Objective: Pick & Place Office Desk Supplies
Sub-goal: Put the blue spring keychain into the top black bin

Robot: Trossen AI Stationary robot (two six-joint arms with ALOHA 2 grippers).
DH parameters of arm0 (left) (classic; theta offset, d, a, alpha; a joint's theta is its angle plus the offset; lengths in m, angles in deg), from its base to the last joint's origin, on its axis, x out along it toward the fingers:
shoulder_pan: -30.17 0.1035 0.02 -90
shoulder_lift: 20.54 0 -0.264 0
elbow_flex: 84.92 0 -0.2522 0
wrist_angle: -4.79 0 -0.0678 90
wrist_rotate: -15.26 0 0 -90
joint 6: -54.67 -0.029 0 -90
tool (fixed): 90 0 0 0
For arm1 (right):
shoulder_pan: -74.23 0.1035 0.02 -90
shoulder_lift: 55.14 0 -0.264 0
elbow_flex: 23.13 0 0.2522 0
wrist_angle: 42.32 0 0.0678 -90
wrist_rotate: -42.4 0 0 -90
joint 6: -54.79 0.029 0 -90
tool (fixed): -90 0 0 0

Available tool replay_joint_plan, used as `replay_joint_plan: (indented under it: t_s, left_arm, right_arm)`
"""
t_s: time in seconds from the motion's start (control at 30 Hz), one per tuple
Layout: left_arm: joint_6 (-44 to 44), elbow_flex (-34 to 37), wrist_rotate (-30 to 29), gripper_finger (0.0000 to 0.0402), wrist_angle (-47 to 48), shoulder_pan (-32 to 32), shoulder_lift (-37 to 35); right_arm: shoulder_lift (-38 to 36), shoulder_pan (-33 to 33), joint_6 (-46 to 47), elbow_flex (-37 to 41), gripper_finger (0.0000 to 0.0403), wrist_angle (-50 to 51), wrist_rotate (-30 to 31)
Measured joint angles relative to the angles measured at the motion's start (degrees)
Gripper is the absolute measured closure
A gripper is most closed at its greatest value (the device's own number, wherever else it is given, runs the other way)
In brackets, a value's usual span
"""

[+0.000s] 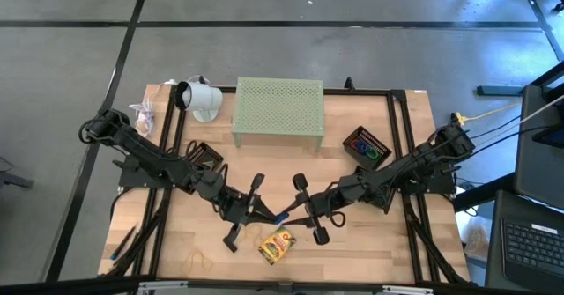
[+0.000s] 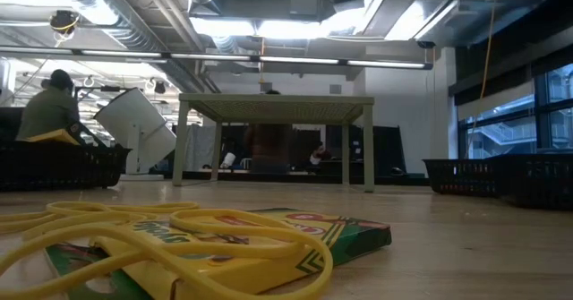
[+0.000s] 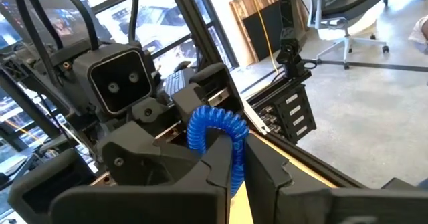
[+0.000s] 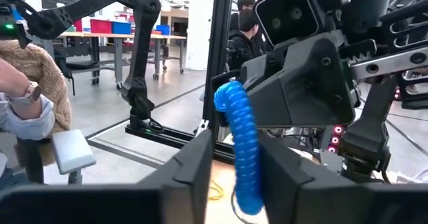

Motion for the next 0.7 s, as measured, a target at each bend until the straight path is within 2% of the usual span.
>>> replay_joint_plan:
  t_s: [0.2, 0.4, 0.57, 0.7]
  left_arm:
    - [4.00, 0.00, -0.02, 0.0353, -0.05, -0.04, 0.00]
    - [8.56, 0.00, -0.13, 0.0276, -0.01, -0.04, 0.00]
    - [14.37, -0.03, -1.92, 0.0211, 0.74, -0.07, 0.00]
    - [21.52, -0.07, -6.98, 0.0182, 7.38, -0.07, 0.00]
  right_arm:
    - [0.00, 0.02, 0.03, 0.00, 0.0383, 0.02, 2.56]
    - [-1.22, -0.45, 7.30, -0.02, 0.0373, 3.94, 8.01]
    - [-8.16, -1.44, 14.70, -0.09, 0.0381, 21.55, 14.98]
    - [-15.23, -1.49, 20.83, -0.09, 0.0385, 40.71, 23.02]
